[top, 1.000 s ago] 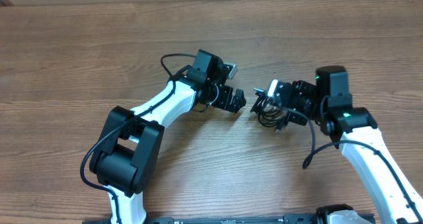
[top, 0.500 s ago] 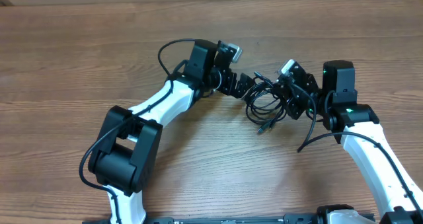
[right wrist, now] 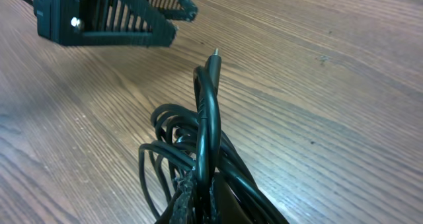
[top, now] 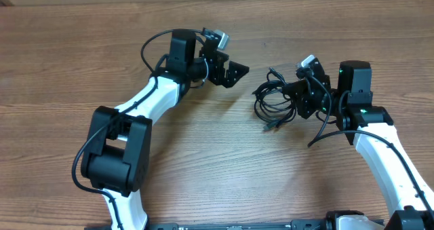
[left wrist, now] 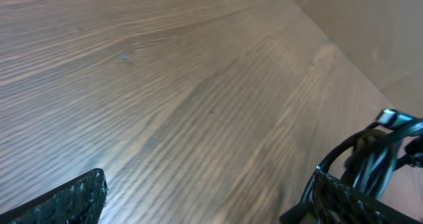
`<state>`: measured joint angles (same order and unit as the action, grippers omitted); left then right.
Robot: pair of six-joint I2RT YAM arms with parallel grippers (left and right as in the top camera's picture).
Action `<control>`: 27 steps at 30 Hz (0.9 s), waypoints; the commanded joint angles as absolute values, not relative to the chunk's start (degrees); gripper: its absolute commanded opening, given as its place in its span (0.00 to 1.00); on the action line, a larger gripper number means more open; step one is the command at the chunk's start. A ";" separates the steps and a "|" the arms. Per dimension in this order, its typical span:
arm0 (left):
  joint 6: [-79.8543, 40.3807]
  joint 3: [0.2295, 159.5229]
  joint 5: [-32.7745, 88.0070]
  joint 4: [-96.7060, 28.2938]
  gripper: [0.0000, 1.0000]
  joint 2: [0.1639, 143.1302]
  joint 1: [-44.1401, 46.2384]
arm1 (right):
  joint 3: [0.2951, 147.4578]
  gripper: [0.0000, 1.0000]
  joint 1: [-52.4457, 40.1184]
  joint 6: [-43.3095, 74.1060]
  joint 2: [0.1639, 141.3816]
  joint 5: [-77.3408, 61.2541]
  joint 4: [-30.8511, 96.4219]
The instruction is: Untangle cables
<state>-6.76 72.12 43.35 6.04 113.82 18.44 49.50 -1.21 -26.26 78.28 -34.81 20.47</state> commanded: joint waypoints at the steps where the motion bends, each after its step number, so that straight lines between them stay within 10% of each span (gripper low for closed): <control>1: -3.16 72.05 46.04 6.81 1.00 114.17 20.78 | 49.84 0.04 -1.10 -23.66 78.59 -37.41 19.88; 27: 2.66 72.05 44.53 8.62 0.99 114.17 23.64 | 49.84 0.04 -1.17 -19.46 80.82 -43.81 17.85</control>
<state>0.27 72.12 44.16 8.71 113.82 22.87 49.50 -1.21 -19.73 80.97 -41.47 18.46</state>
